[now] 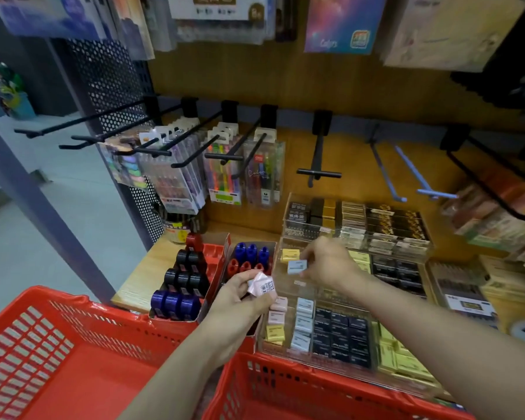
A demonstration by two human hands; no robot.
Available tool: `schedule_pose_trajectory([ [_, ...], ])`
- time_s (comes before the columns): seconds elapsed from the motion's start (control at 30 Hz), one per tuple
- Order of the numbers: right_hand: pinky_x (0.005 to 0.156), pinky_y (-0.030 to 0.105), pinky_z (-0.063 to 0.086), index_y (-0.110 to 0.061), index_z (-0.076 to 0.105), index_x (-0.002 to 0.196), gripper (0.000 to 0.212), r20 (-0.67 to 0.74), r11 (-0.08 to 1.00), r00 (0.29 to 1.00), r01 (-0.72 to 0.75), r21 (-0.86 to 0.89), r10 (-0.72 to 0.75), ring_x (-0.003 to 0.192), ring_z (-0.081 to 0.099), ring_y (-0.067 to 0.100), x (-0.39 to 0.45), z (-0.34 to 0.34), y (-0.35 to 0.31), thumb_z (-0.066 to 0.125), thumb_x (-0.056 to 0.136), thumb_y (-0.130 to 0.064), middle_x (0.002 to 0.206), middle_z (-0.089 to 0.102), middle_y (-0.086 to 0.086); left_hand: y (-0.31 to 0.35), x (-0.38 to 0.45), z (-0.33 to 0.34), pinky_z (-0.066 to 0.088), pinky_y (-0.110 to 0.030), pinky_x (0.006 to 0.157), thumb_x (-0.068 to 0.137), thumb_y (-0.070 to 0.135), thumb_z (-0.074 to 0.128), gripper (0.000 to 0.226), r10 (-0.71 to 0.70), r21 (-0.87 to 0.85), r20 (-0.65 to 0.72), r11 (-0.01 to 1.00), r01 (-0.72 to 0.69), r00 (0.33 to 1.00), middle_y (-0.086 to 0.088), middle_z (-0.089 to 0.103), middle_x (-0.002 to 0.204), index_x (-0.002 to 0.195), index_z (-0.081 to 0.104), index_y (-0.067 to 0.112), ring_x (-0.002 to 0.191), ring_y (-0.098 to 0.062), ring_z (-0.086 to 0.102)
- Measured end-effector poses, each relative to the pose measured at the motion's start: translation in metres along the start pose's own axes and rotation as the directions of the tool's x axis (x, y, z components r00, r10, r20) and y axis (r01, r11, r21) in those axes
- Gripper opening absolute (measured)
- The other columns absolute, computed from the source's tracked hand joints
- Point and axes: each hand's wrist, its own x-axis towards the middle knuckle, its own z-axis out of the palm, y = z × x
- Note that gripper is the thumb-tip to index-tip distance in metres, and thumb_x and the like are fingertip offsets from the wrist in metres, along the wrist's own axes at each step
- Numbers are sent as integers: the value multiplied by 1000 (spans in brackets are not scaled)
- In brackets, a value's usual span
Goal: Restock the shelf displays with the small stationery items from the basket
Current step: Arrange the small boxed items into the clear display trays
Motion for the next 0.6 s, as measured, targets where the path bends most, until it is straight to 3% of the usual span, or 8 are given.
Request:
schedule_pose_trajectory([
  [0.17,74,23,54,-12,73,105,21,120,989,984,-141,38,135,97,64,15,27,19,-11,75,84,-14,108,69,2,2,6,-5,51,-39,101,83,-3,72,46,21,-109,11,994,-19,1000,-4,73,113,119,56,21,112,-23,67],
  [0.27,66,19,43,-14,73,105,18,169,988,977,-143,64,131,92,58,12,31,21,-11,71,87,-14,111,68,0,5,9,-4,51,-37,100,83,-5,71,47,33,-178,1,983,-32,999,-5,73,111,121,56,18,110,-23,68],
  [0.37,70,20,45,-14,75,104,17,177,985,976,-145,88,128,92,57,10,30,24,-10,70,88,-13,110,67,-1,4,10,-2,54,-35,96,84,-7,69,46,35,-177,13,984,-32,999,-3,74,108,122,56,16,109,-22,68],
  [0.47,73,24,54,-12,73,96,9,39,984,989,-148,97,144,89,64,14,27,21,-5,68,89,-10,101,68,2,3,9,-1,56,-31,91,84,-8,69,47,9,-181,8,983,-8,1000,-5,72,113,122,55,16,107,-20,69],
  [0.53,71,24,54,-14,70,92,9,-88,993,990,-104,55,109,87,64,17,26,18,-3,70,86,-6,95,67,3,3,8,-2,58,-30,88,85,-9,68,48,-8,-230,-11,973,5,1000,-10,69,118,124,53,14,105,-21,70],
  [0.6,69,24,52,-17,66,93,14,-130,998,990,-58,-7,57,86,62,17,25,18,-5,74,84,-10,94,65,3,4,7,-3,59,-30,85,85,-10,66,47,-19,-284,-33,959,9,999,-14,67,119,125,52,11,105,-24,70],
])
